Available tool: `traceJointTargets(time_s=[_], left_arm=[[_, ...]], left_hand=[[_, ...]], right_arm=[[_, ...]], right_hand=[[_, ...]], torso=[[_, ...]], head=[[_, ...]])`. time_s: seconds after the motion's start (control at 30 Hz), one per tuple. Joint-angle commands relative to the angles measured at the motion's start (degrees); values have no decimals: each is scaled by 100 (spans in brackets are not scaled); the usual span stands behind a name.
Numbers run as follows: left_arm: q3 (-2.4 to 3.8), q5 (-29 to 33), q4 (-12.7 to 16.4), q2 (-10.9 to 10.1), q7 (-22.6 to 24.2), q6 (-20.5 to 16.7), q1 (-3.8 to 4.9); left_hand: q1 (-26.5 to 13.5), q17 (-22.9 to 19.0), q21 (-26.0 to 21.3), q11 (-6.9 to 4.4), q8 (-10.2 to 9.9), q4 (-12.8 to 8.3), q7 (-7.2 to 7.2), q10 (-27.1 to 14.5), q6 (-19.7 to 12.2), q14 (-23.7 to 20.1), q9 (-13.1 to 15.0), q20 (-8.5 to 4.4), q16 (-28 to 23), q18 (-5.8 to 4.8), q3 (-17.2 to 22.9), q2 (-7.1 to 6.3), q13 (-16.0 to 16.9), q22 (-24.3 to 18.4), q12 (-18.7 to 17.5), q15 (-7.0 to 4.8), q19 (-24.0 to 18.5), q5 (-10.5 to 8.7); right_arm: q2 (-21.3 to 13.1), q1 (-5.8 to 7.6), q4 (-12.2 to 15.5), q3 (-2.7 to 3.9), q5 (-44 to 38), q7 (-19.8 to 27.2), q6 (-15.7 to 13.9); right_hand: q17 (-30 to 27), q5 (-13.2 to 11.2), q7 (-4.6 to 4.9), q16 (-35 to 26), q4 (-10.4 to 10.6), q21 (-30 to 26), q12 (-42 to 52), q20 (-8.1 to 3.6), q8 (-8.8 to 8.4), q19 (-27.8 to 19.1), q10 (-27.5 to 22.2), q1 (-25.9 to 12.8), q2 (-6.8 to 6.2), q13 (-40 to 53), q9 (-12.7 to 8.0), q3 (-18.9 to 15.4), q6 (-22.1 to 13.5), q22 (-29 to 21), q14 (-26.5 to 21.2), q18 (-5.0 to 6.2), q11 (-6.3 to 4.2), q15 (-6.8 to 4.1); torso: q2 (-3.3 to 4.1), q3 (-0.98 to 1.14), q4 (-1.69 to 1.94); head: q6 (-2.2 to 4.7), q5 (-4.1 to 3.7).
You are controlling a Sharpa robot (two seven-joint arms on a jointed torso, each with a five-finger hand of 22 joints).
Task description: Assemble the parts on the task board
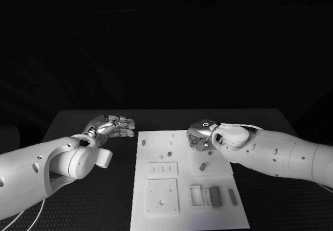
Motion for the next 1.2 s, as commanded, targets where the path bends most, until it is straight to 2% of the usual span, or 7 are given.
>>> traceJointTargets(time_s=[0.03,0.2,0.43,0.7,0.9,1.0,1.2], left_arm=[[6,-23,7,18,53,76,6],[6,-23,0,46,50,77,7],[6,-23,-23,74,41,80,8],[7,-23,-23,107,41,83,13],[9,-23,-27,144,42,89,14],[11,-23,0,122,40,78,33],[14,-24,1,124,44,73,52]], left_hand=[[-21,8,-28,23,-20,2,11,-15,-48,-34,-6,-5,-27,-51,-35,-14,-9,9,-35,19,-49,25],[-20,9,-28,23,-21,1,11,-16,-48,-34,-7,-4,-29,-50,-35,-16,-9,9,-37,19,-50,25],[-19,11,-30,24,-22,-1,11,-16,-48,-34,-8,-4,-33,-50,-35,-18,-10,10,-41,19,-51,25],[-19,14,-32,25,-24,-2,12,-16,-50,-35,-10,-3,-37,-50,-36,-22,-10,11,-46,20,-51,25],[-18,16,-33,25,-25,-3,13,-16,-50,-35,-11,-3,-40,-50,-35,-21,-10,12,-48,20,-51,25],[-17,16,-33,26,-25,-3,13,-16,-50,-35,-12,-3,-41,-49,-35,-20,-10,12,-50,20,-51,25],[-16,18,-34,26,-26,-4,13,-15,-50,-34,-12,-2,-43,-49,-35,-22,-10,13,-52,20,-52,25]], right_arm=[[28,37,67,5,-243,-473,-471],[158,115,91,11,-308,-587,-677],[350,182,106,25,-308,-610,-732],[664,227,-109,27,-399,-613,-642],[810,228,-254,27,-493,-624,-514],[870,232,-302,27,-571,-641,-487],[987,231,-462,26,-600,-621,-464]], right_hand=[[15,20,-177,42,-5,48,0,-24,22,31,36,-14,-28,-21,37,45,236,157,17,32,-15,-32],[42,21,-186,78,-4,114,-10,-45,21,59,62,-22,-53,-7,47,55,261,155,47,32,-27,-48],[56,21,-188,94,-5,146,-21,-55,15,69,65,-20,-58,-3,50,67,265,154,58,32,-29,-53],[64,21,-187,104,-5,165,-29,-61,10,72,66,-19,-57,0,52,74,266,154,63,32,-30,-56],[66,21,-187,107,-5,171,-32,-62,7,72,66,-21,-59,1,53,75,265,154,63,32,-30,-56],[68,21,-186,108,-5,176,-35,-63,5,70,64,-22,-58,1,53,77,263,153,62,31,-29,-56],[71,21,-185,109,-7,183,-42,-64,0,65,62,-22,-60,2,53,81,260,153,57,32,-28,-55]], torso=[[5,-5,-1],[14,-7,10],[22,-7,17],[33,-14,2],[30,-19,24],[43,-15,12],[54,-22,28]], head=[[42,11],[93,27],[83,43],[103,42],[97,39],[92,54],[84,55]])
